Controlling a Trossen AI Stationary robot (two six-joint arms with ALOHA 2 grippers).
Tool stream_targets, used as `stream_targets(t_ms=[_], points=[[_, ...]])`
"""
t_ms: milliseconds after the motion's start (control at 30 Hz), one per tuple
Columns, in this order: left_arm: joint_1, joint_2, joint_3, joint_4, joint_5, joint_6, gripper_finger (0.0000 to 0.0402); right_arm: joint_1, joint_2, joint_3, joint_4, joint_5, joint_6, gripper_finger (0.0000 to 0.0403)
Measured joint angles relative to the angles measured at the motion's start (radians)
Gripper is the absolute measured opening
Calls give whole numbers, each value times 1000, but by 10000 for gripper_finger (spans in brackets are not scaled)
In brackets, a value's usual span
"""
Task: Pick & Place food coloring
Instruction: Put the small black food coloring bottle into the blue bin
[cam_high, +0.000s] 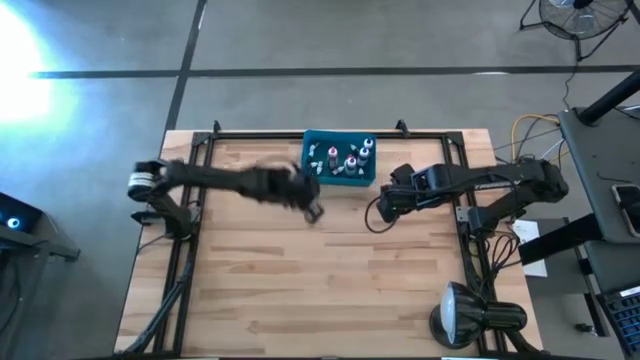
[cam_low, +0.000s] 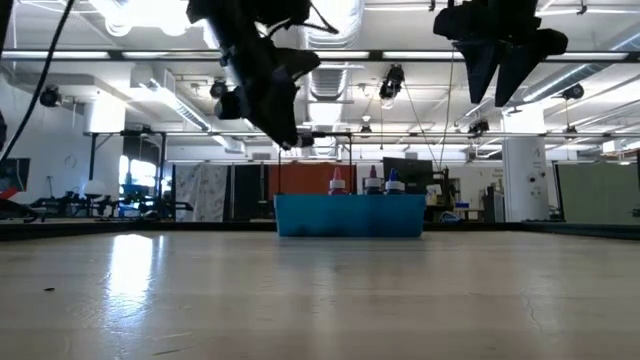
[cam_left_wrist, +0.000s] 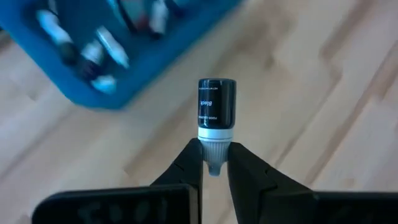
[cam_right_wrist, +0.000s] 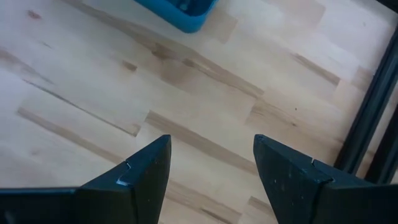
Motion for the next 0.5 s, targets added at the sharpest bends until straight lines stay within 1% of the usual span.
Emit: stream_targets(t_ms=[67,167,267,333,400,500], points=[[89,-39,0,12,74,22,23,8,-6,-1,1,0,3,224],[231,-67,-1,51,219,39,23,11,-8,-2,2,0,1,224],[362,-66,-1,107,387,29,23,11,-1,-4,2,0,-9,224],[430,-54,-1,131,491,13,23,11,5,-5,8,1,-22,224],[481,-35,-1,157,532,10,25,11,8,-7,10,5,-33,224],[523,-12,-2,171,539,27,33,7,12,-8,11,15,-30,224]])
